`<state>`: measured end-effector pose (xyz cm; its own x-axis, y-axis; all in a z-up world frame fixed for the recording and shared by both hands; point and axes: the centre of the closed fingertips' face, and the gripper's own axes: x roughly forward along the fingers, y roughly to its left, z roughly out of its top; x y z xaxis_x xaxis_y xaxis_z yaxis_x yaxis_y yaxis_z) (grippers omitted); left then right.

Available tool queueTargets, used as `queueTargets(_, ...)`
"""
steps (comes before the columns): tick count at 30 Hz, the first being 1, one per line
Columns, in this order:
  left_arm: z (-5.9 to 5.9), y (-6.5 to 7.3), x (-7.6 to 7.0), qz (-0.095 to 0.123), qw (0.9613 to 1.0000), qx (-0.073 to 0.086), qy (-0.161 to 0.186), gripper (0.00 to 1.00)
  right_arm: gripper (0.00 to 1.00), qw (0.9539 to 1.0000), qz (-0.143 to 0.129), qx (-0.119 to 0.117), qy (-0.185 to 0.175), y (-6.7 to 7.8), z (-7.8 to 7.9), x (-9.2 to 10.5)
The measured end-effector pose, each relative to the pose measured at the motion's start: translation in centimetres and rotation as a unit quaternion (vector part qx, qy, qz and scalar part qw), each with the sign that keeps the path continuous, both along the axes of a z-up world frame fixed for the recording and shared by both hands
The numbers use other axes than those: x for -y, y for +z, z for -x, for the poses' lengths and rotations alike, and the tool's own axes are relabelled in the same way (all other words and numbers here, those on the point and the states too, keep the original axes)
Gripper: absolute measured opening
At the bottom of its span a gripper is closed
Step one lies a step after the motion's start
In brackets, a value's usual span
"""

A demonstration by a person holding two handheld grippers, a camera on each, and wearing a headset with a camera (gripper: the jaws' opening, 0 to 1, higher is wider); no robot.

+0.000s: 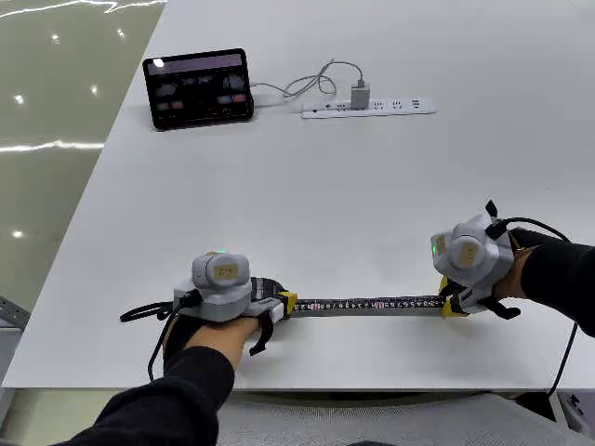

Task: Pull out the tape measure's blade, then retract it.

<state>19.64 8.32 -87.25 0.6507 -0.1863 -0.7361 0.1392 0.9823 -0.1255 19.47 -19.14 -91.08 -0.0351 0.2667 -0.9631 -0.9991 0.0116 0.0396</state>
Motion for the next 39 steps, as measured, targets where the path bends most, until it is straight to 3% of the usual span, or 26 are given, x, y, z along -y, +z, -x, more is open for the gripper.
queueTargets(8,0.02,0.47,-0.13,-0.012,0.9999,0.003,0.007,0.58,0.1,1.0,0.002,-0.002,-0.008,0.02,-0.04,0.1)
queueTargets(15,0.06,0.21,-0.02,-0.041,0.9991,0.006,-0.012,0.56,0.1,0.9999,0.003,0.0,-0.013,0.05,-0.01,0.07)
queueTargets(17,0.0,0.27,-0.16,-0.036,0.9992,0.014,-0.01,0.56,0.1,0.9999,0.006,0.01,0.001,0.02,0.1,0.0)
queueTargets(39,-0.15,0.24,-0.22,-0.035,0.9992,0.015,-0.011,0.56,0.11,0.9997,0.009,0.007,-0.021,0.19,0.18,-0.06)
